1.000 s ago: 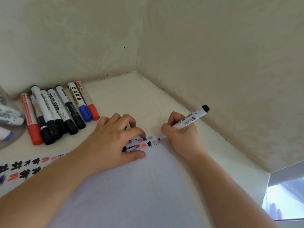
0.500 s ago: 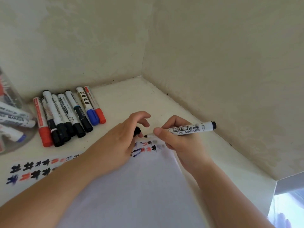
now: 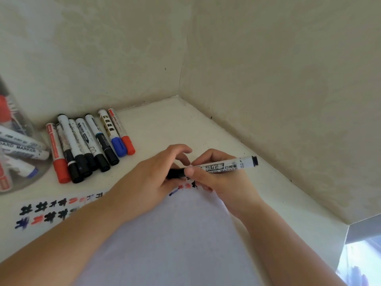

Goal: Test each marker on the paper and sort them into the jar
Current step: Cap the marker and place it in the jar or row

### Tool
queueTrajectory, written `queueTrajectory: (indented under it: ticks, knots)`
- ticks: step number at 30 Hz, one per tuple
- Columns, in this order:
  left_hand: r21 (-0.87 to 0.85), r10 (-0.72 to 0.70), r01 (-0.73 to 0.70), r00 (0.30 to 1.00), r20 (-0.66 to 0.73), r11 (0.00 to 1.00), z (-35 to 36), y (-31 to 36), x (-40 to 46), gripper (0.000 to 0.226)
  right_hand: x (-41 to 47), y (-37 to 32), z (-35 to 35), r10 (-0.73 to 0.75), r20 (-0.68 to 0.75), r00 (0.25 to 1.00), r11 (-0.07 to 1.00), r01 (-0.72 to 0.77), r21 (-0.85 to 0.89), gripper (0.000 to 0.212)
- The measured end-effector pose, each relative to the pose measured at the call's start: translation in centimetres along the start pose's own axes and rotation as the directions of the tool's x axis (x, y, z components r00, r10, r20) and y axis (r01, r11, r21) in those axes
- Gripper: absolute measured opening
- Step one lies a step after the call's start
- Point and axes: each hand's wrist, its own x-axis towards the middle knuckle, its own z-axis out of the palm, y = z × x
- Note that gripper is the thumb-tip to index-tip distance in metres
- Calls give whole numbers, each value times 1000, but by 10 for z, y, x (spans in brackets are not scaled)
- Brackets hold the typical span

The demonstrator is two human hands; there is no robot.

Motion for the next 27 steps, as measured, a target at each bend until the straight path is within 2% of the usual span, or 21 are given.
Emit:
queueTrajectory:
  ticks: [2,4,7,12,17,21,23,25,27]
  knots:
    - [76,-3,7,999,-53,997,-6,0,1,33,1,-3,-2,39,8,999,993,-40,114,21]
    - [173,12,-6,999,-34,985,-9,2,2,41,2,-4,-1,55,-21,998,987,-51,155,32]
    - [289,70,-73,997,21,954,-5,10,0,46,2,-4,4,60,-58,997,983,-48,177,35]
    - [303,101,-114,993,58,946,-6,17,2,37,0,-9,11,111,-89,990,945,-78,316,40]
    - [290,108,-118,993,52,950,-6,22,2,47,3,-11,14,99,-106,989,944,-59,326,40]
    - [300,60,-67,998,30,952,-17,20,0,51,6,-11,15,91,12,996,958,-91,273,36]
    - [322,16,4,998,-62,947,-27,17,1,44,8,-13,13,123,64,990,974,-133,184,47]
    - [389,-44,122,978,-203,913,-37,9,3,39,8,-11,12,162,0,987,985,-162,56,52]
    - [480,-58,213,947,-317,851,-42,-3,4,27,6,-6,15,162,-61,985,985,-165,-50,33]
